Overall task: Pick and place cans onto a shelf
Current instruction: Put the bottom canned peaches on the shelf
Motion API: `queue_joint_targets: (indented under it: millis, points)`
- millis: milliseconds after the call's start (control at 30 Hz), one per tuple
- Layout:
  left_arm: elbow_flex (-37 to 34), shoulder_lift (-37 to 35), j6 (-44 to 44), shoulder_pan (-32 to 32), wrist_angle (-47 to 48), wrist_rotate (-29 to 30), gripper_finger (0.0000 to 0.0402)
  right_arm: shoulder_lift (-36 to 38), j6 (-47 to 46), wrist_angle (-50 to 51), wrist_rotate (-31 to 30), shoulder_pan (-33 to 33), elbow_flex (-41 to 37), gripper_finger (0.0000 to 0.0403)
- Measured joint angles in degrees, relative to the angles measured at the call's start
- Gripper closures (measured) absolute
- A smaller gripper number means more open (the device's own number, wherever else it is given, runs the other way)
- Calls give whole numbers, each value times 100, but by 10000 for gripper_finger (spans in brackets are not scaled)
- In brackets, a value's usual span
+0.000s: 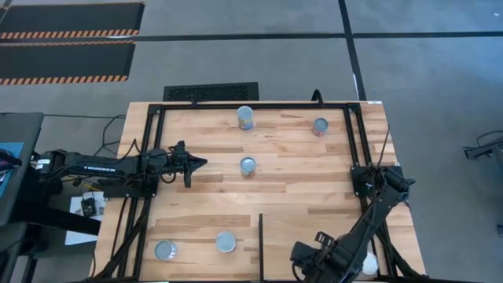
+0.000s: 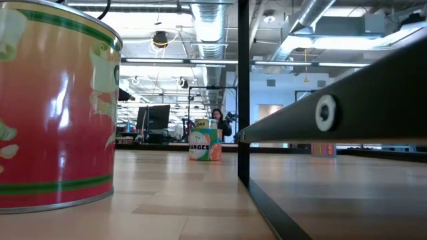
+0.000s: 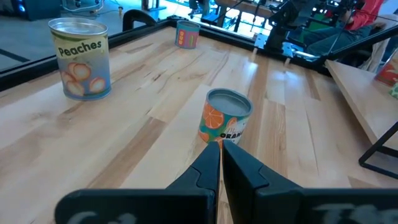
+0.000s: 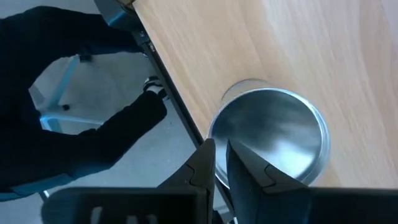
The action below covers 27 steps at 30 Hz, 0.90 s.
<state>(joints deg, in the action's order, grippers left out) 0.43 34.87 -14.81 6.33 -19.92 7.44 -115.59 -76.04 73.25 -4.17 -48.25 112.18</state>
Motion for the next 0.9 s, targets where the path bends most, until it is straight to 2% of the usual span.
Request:
queue_joint_targets:
  millis: [267,500,700,900]
  points:
    - [-2,0,0,0,2,-68,395,0,148,209,140,2,0,342]
    - [0,0,0,0,9,-66,395,0,490,764,107,-36,0,394]
    - [-1,0,0,0,9,-66,395,0,567,772,136,-33,0,383]
    - [-2,0,0,0,9,-66,395,0,605,781,230,-33,0,395]
